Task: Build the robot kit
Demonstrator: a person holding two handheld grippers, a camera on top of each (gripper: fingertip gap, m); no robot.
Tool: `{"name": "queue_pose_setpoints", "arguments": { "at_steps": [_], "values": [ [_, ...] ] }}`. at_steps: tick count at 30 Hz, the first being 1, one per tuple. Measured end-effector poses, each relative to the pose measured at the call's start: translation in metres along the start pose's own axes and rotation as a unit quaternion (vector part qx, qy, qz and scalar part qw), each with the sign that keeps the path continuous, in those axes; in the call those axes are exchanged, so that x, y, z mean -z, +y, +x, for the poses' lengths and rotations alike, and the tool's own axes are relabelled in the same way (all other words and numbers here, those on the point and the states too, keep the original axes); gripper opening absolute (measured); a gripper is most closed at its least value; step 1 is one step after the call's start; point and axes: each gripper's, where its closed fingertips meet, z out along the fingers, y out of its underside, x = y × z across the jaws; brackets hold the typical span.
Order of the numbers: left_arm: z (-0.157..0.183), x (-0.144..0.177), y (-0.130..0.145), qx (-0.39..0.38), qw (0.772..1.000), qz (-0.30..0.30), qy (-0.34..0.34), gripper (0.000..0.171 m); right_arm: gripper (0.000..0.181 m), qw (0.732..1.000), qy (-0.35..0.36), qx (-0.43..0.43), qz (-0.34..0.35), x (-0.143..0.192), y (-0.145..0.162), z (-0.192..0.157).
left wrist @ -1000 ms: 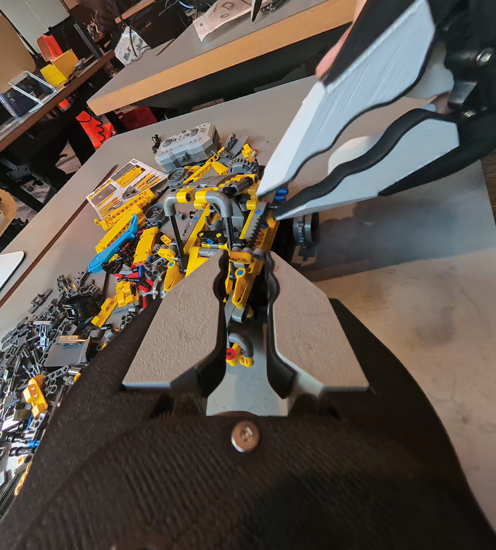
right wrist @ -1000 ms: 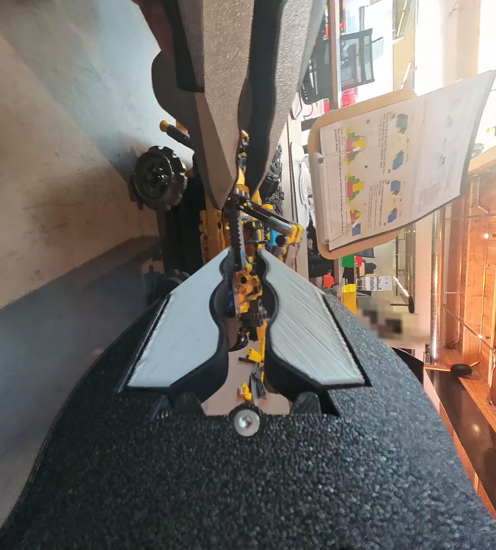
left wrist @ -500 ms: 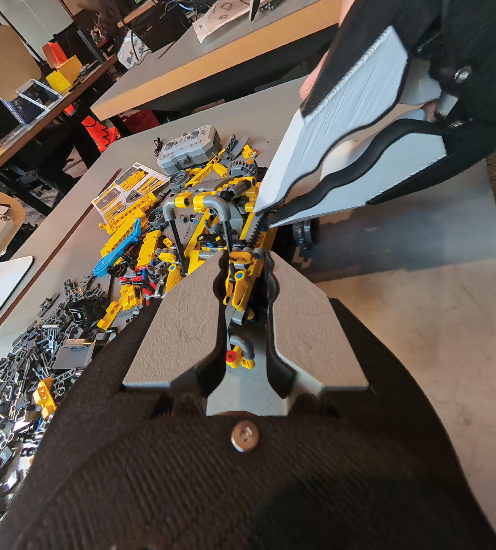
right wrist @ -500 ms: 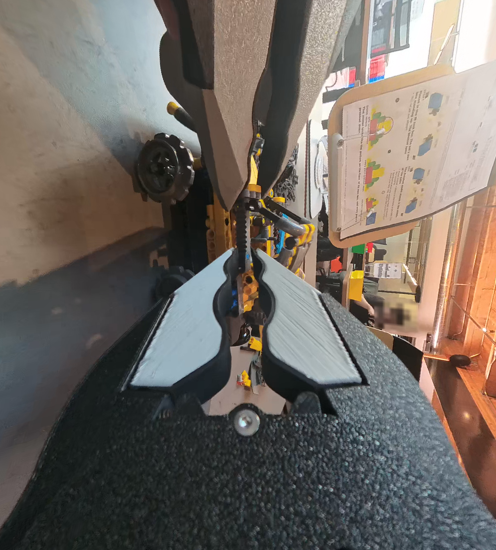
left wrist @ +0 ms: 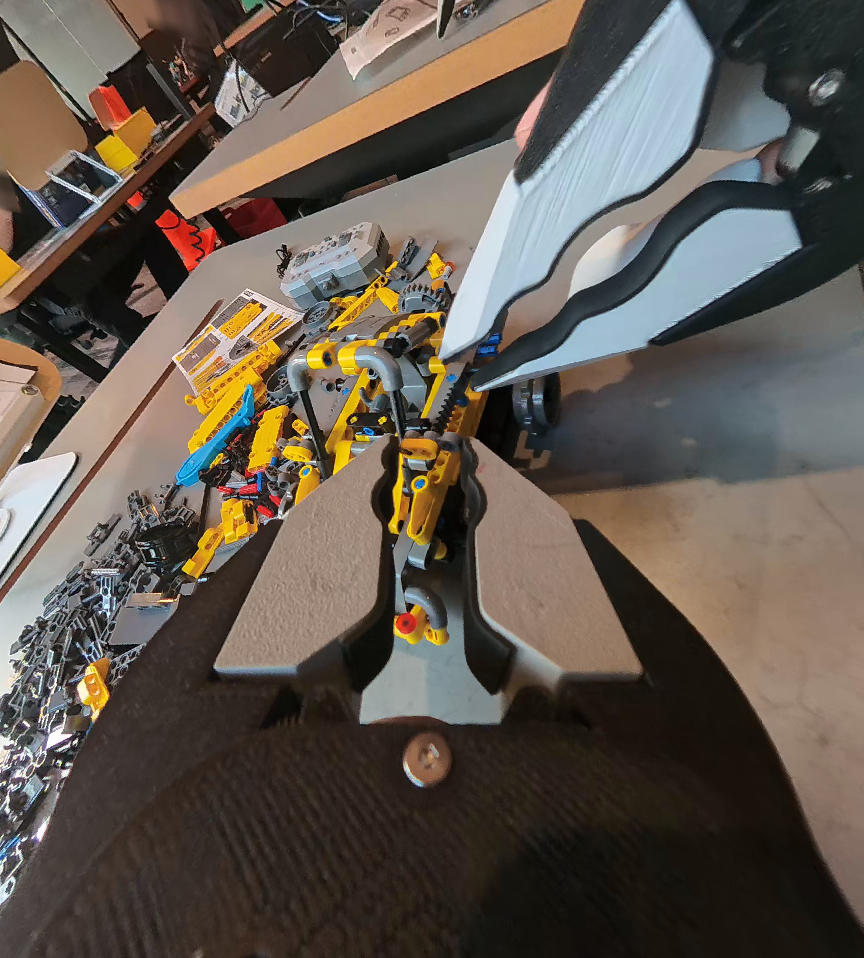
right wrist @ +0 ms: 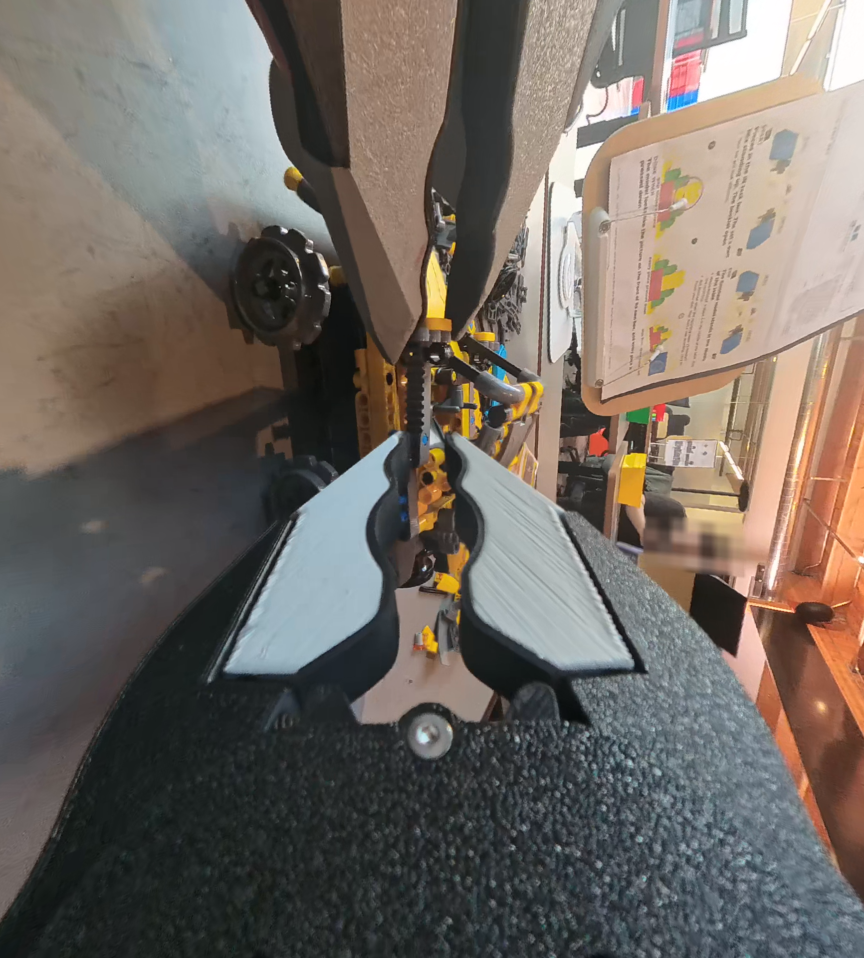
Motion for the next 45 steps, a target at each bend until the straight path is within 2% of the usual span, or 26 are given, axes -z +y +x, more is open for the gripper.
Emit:
{"name": "queue_pose_setpoints", "arguments": {
  "at_steps": [8,16,36,45],
  "values": [
    [0.0002,-0.0004,0.0011,-0.003,1.0,-0.003,-0.002,0.02,0.011,0.999,-0.03,-0.035,-0.022,-0.0086,0.002,-0.0065],
    [0.0007,-0.0012,-0.0002,-0.014,1.0,-0.006,-0.009,0.02,0.009,0.997,-0.02,-0.053,-0.054,-0.0082,0.0051,-0.0056],
    [0.0007,-0.0022,0.0015,-0.007,1.0,-0.009,-0.005,0.02,0.007,0.998,-0.004,-0.04,-0.057,-0.008,0.0061,-0.0061],
    [-0.0002,-0.0045,0.0067,0.028,0.999,-0.014,0.012,0.02,0.006,0.997,-0.034,-0.051,-0.036,-0.0112,0.0057,-0.007]
  ]
}}
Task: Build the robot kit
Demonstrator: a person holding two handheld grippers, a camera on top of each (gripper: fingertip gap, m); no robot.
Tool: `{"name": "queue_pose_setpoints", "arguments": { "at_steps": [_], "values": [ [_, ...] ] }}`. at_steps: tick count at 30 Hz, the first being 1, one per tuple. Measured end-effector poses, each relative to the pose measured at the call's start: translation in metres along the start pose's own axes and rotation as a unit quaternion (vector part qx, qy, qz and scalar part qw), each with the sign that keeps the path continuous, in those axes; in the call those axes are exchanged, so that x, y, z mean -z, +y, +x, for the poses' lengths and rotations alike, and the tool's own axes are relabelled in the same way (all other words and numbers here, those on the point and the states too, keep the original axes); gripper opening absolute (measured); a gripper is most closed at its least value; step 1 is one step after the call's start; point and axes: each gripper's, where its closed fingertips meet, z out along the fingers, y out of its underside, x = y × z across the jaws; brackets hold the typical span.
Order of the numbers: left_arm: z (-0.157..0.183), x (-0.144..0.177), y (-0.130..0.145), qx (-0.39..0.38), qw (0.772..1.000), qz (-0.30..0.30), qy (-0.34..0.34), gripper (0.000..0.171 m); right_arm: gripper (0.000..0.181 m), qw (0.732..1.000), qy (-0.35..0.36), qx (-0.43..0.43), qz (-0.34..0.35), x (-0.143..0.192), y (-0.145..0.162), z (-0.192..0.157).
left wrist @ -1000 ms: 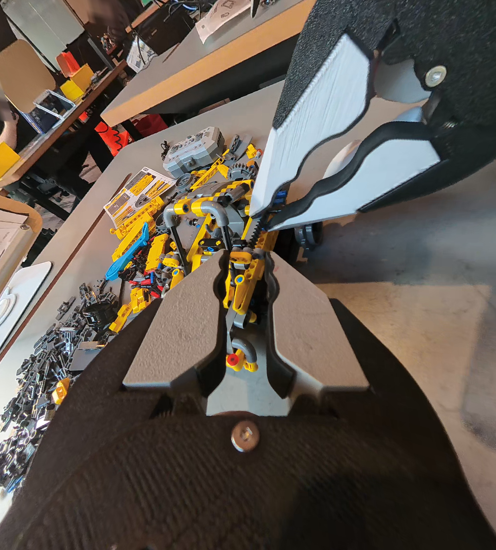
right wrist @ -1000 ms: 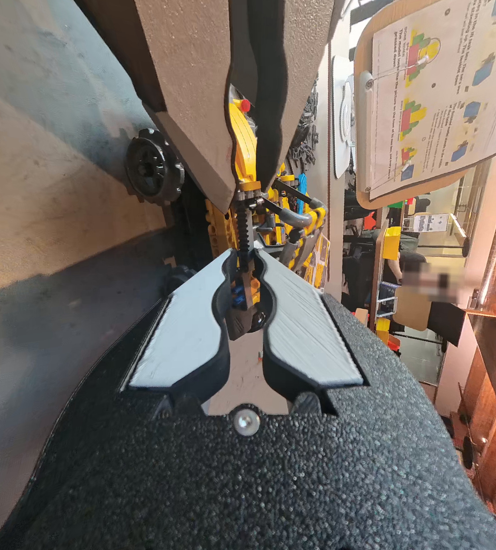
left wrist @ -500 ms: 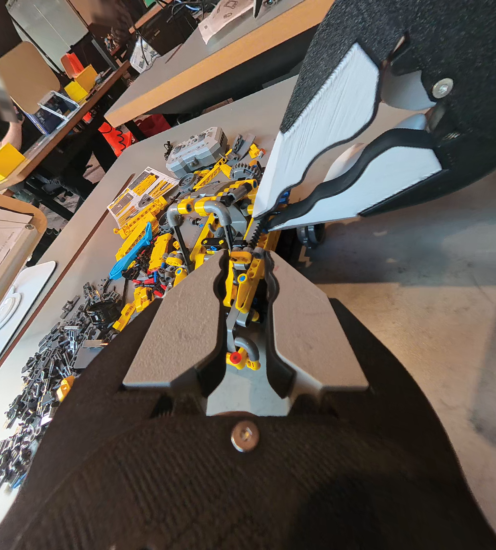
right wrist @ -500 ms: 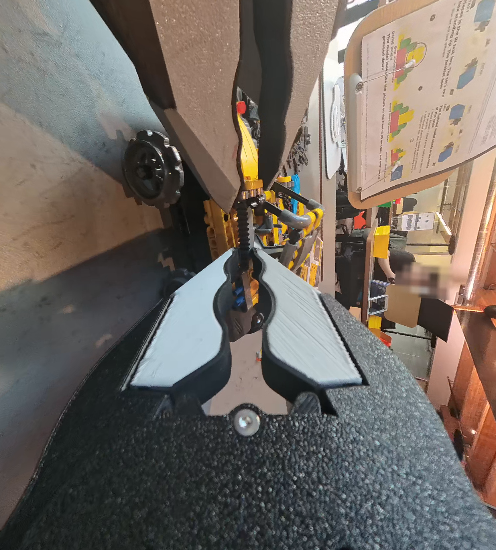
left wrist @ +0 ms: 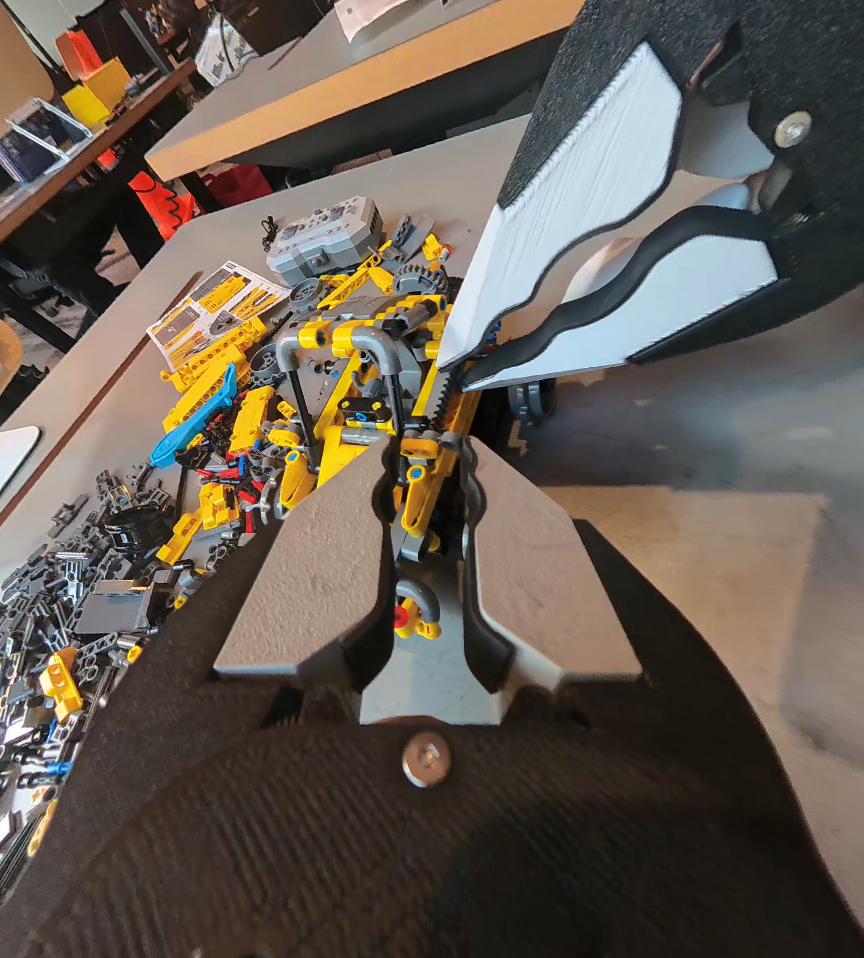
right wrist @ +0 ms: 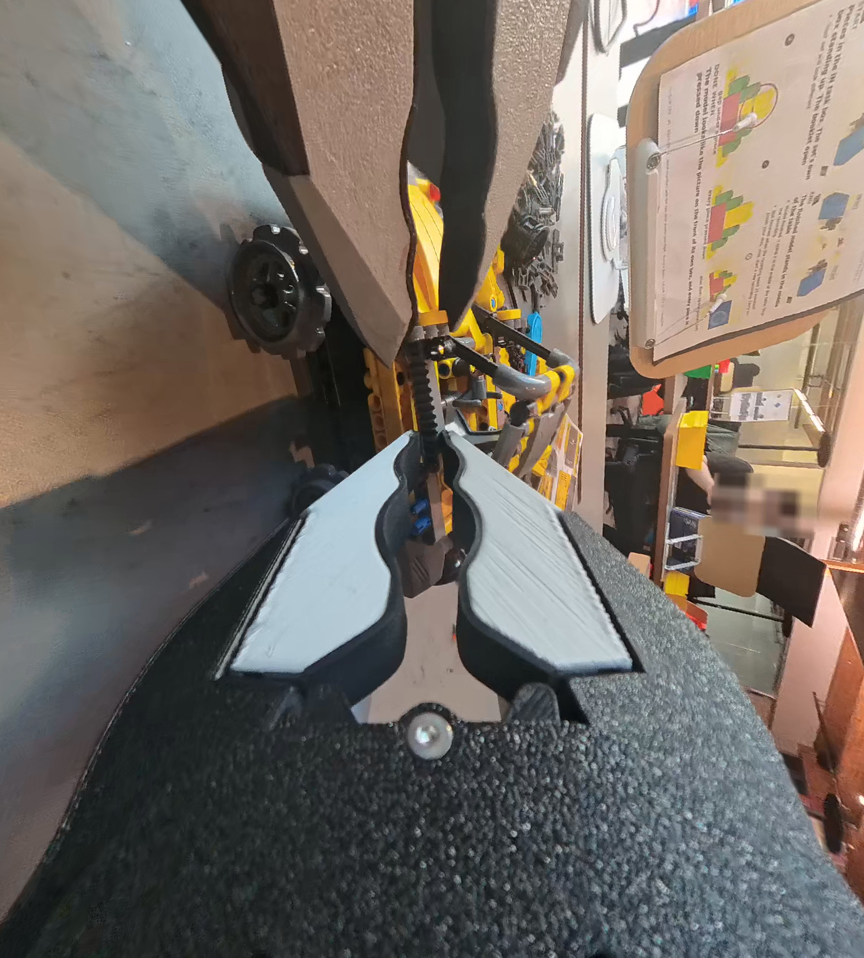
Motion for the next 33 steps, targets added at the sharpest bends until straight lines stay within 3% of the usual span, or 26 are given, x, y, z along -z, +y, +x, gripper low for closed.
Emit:
{"name": "queue_pose_setpoints", "arguments": {
  "at_steps": [4,12,24,33],
  "values": [
    [-0.001,0.001,-0.006,-0.02,1.0,0.011,-0.01,0.02,0.005,1.0,0.011,-0.006,0.018,0.001,0.001,0.0],
    [-0.001,0.0,-0.013,-0.082,0.996,0.013,-0.027,0.02,0.006,0.993,0.114,-0.02,0.034,0.001,0.002,0.001],
    [-0.001,0.0,-0.002,-0.004,1.0,0.004,0.008,0.02,0.006,0.998,0.024,0.051,0.001,-0.001,0.001,-0.001],
    [0.001,0.001,-0.007,-0.07,0.997,0.005,-0.01,0.019,0.006,0.993,0.104,0.053,0.026,0.001,0.001,-0.001]
  ]
}}
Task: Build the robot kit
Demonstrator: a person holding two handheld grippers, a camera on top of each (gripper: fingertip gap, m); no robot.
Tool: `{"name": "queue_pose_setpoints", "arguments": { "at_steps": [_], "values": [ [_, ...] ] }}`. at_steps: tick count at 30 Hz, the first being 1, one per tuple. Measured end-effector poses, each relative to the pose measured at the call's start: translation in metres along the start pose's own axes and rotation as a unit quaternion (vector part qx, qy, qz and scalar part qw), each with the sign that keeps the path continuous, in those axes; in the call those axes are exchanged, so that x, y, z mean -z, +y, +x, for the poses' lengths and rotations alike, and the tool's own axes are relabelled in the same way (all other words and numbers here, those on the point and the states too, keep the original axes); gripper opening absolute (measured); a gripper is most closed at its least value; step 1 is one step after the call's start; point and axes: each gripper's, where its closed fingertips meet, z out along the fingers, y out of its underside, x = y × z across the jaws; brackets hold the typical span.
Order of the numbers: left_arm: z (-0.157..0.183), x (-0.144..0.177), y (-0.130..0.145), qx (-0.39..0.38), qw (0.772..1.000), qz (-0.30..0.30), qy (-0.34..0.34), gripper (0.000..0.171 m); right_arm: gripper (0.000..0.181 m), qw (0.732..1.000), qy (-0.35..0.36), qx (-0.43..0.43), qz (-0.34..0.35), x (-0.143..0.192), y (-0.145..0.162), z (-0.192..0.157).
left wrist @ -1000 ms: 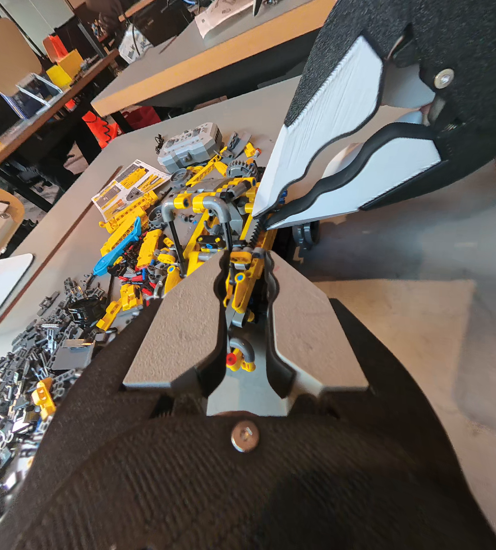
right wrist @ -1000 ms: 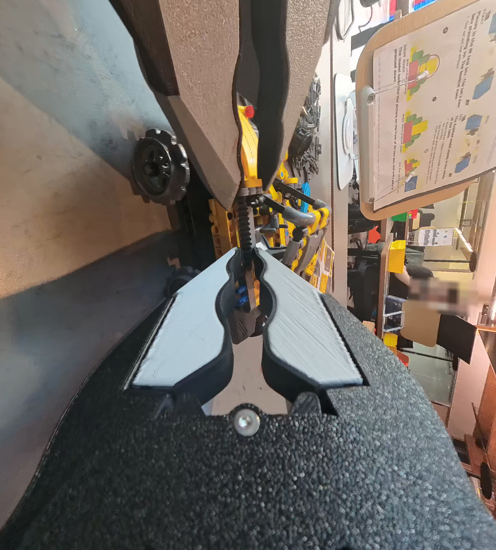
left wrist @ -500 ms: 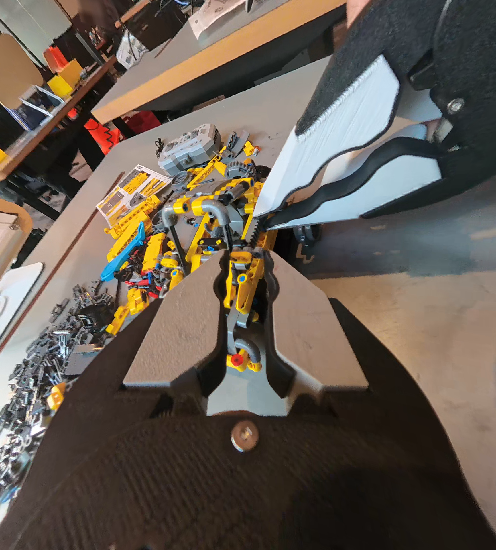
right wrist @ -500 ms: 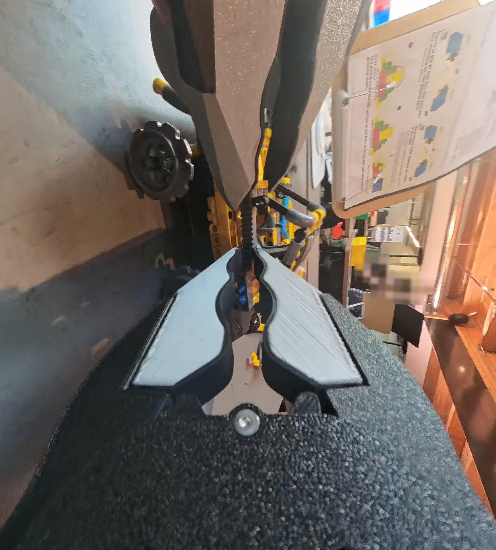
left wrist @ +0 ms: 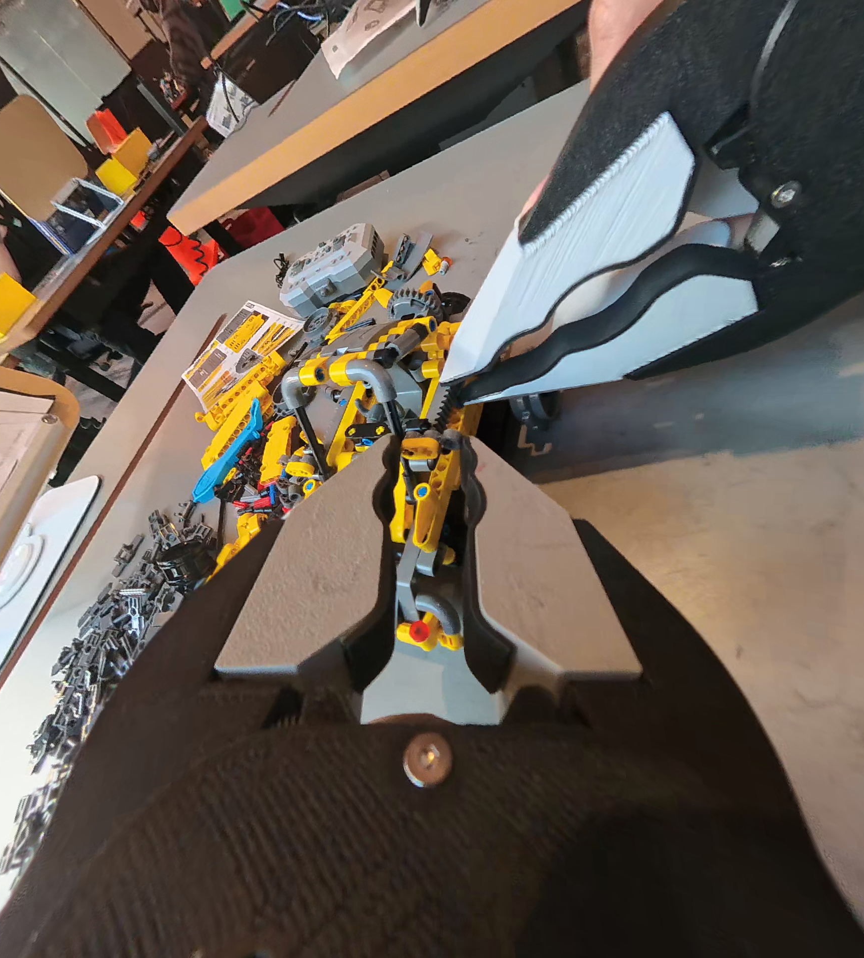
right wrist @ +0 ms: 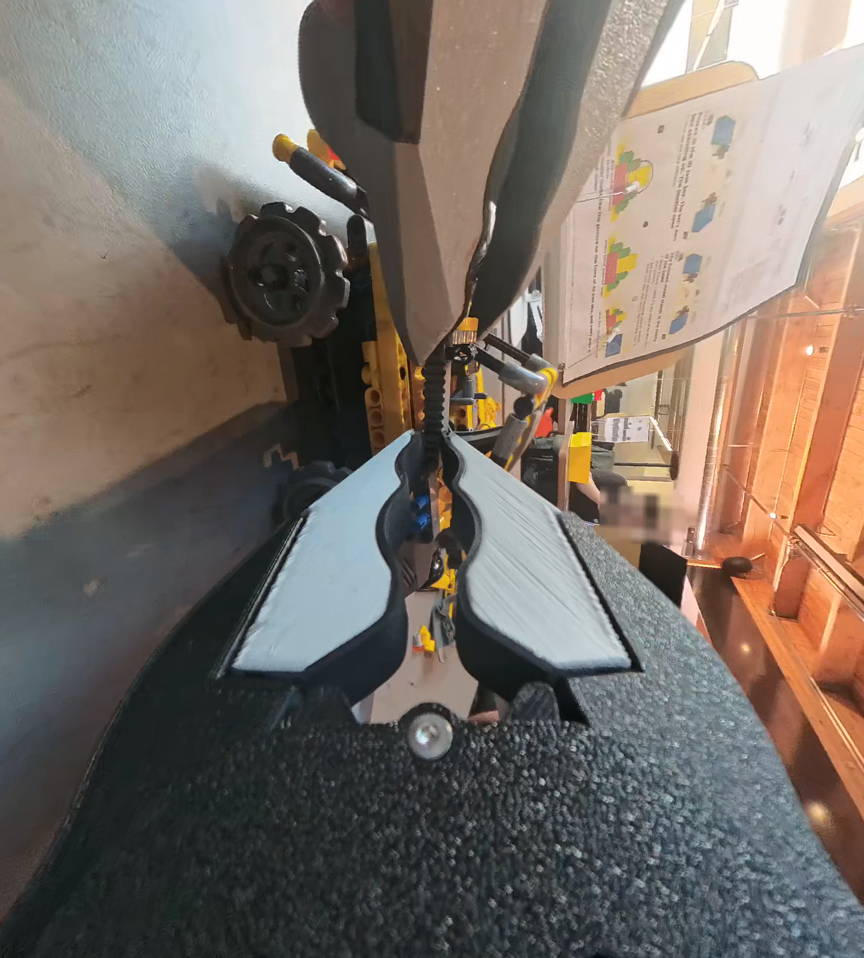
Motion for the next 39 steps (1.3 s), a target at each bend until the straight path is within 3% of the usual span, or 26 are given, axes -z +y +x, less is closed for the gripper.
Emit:
{"name": "queue_pose_setpoints", "arguments": {
  "at_steps": [4,9,13,19,27,31,37,38,39],
  "values": [
    [-0.002,0.0,0.002,-0.02,1.0,-0.011,0.003,0.019,0.004,0.997,-0.04,0.038,-0.044,-0.001,0.0,0.0],
    [0.001,0.001,0.004,-0.074,0.997,-0.016,-0.007,0.019,0.004,0.994,0.038,0.087,-0.06,0.002,-0.001,0.0],
    [0.002,0.001,0.006,-0.097,0.995,-0.017,-0.012,0.019,0.004,0.994,0.05,0.076,-0.063,0.002,-0.001,-0.001],
    [0.002,0.001,0.008,-0.031,0.999,-0.01,0.018,0.019,0.004,0.999,0.002,0.036,-0.038,0.0,-0.001,-0.002],
    [0.001,0.0,0.008,0.029,0.998,-0.009,0.048,0.019,0.003,0.997,-0.037,0.059,-0.016,-0.002,0.0,-0.003],
    [0.001,-0.003,0.01,0.061,0.996,-0.017,0.06,0.02,0.003,0.993,-0.098,0.061,-0.012,-0.003,0.002,-0.01],
    [-0.001,-0.005,0.009,0.057,0.997,-0.007,0.047,0.021,0.003,0.996,-0.059,0.071,-0.01,-0.004,0.002,-0.005],
    [-0.001,-0.005,0.009,0.063,0.997,-0.005,0.049,0.021,0.009,0.997,-0.055,0.056,-0.008,-0.004,0.003,-0.005],
    [-0.001,-0.005,0.008,0.071,0.996,-0.002,0.05,0.021,0.027,0.997,-0.067,0.039,-0.009,-0.003,0.004,-0.008]
  ]
}}
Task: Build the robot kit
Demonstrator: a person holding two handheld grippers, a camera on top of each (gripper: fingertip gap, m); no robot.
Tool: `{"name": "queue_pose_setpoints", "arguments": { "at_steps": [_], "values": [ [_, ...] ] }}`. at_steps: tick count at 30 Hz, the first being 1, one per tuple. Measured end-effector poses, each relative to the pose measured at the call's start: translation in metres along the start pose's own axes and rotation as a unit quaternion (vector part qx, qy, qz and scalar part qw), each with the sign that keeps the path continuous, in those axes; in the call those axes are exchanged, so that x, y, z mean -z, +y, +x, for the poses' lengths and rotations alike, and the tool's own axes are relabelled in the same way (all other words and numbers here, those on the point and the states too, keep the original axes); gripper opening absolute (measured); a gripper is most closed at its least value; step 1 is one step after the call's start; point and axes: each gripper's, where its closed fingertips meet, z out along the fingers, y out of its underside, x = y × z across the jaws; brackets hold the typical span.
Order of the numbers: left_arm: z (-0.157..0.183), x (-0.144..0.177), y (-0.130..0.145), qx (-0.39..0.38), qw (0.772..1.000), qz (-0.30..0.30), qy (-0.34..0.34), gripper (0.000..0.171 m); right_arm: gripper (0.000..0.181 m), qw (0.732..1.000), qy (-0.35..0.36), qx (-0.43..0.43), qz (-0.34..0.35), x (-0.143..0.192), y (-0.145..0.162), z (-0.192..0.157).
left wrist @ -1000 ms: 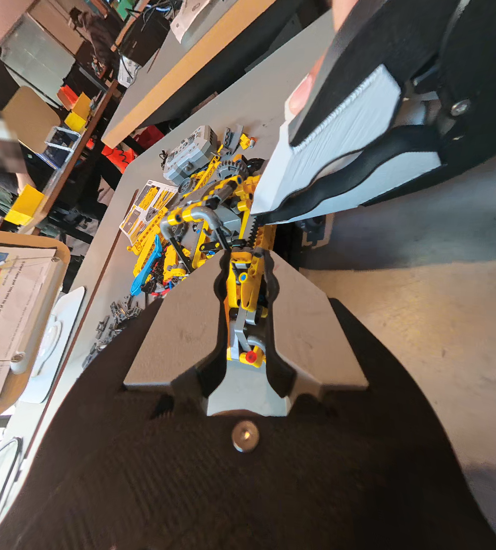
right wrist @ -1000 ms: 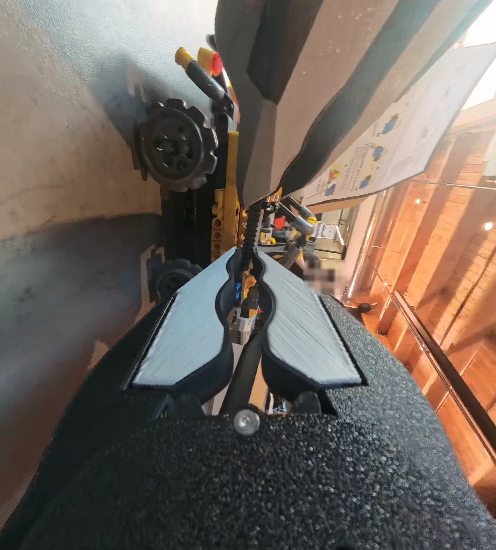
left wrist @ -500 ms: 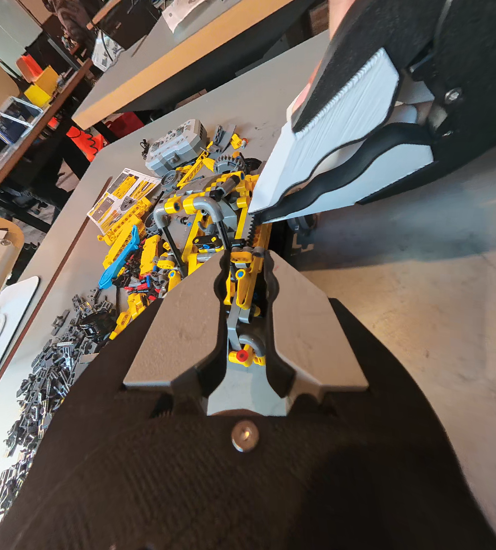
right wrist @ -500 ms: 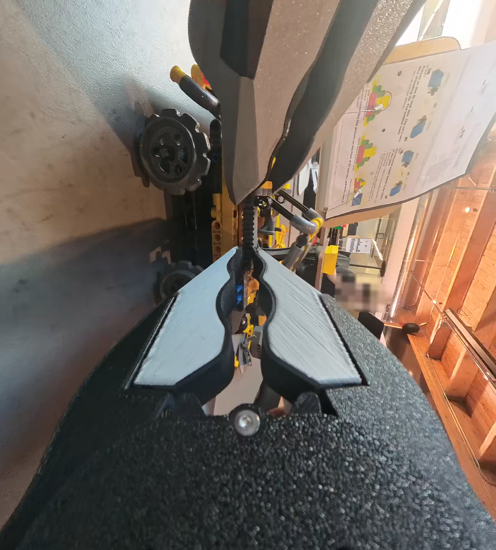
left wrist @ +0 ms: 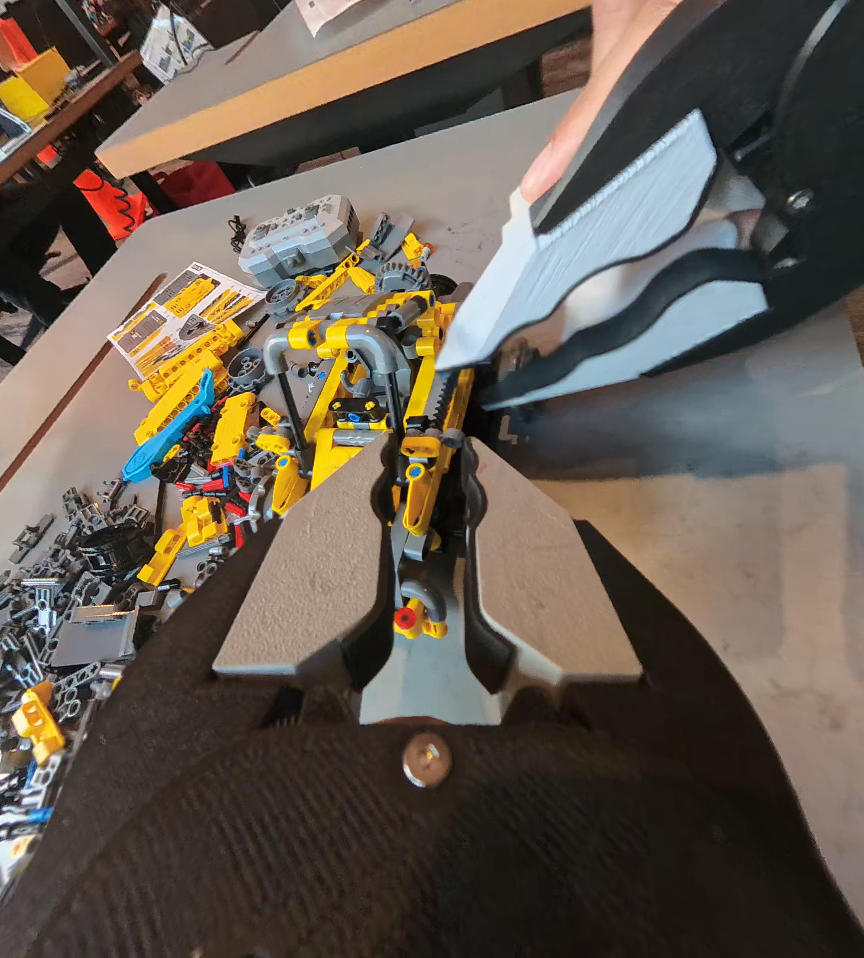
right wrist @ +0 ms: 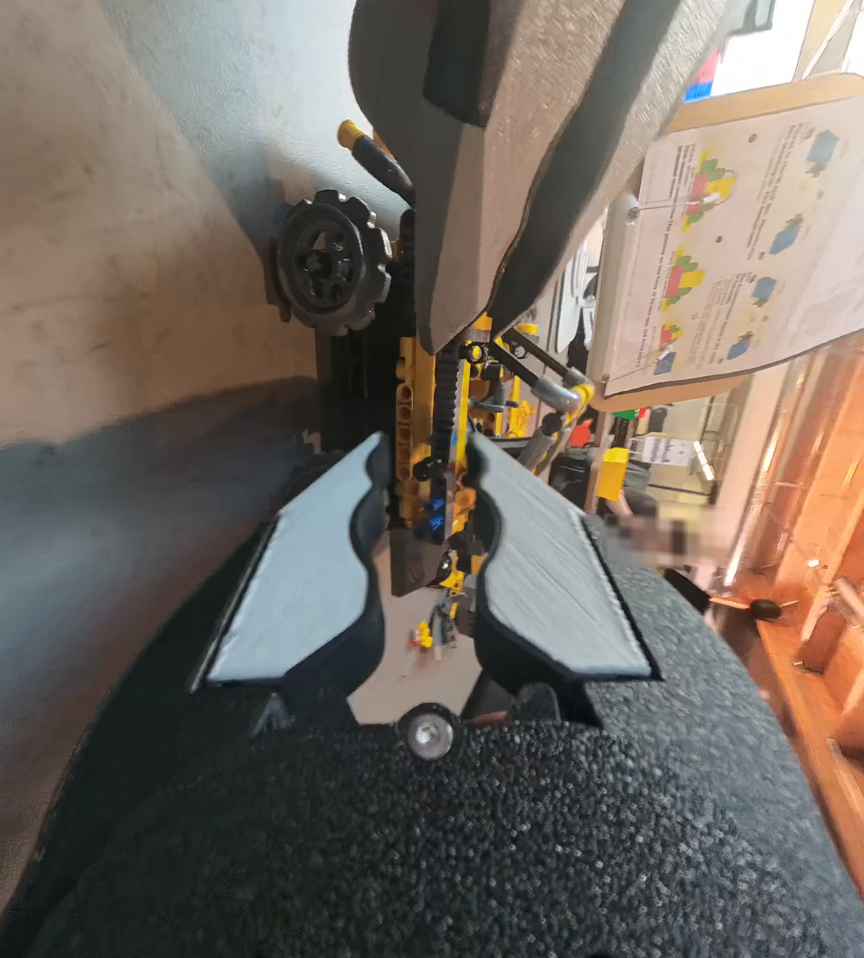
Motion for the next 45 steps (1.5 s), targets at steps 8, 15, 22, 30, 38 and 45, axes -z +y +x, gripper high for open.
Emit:
{"name": "queue_pose_setpoints", "arguments": {
  "at_steps": [8,15,22,30,38,45],
  "values": [
    [0.0,0.0,0.003,0.033,0.999,0.006,0.008,0.023,0.031,0.986,0.032,-0.158,0.039,0.027,0.012,0.025],
    [0.0,0.002,0.003,0.088,0.996,0.008,0.029,0.052,0.027,0.979,-0.05,-0.187,0.065,0.027,0.01,-0.002],
    [0.001,-0.001,-0.004,0.137,0.988,0.005,0.072,0.055,0.039,0.892,-0.095,-0.389,0.208,0.026,0.018,0.018],
    [-0.002,-0.009,0.002,0.104,0.991,-0.029,0.074,0.044,0.051,0.848,-0.175,-0.434,0.249,0.014,0.012,0.004],
    [0.003,-0.004,0.0,0.095,0.991,-0.026,0.09,0.041,0.044,0.854,-0.178,-0.42,0.251,0.015,0.009,0.001],
    [0.012,0.028,0.016,0.056,0.991,-0.057,0.104,0.045,0.051,0.856,-0.207,-0.391,0.267,0.047,-0.026,-0.018]
  ]
}}
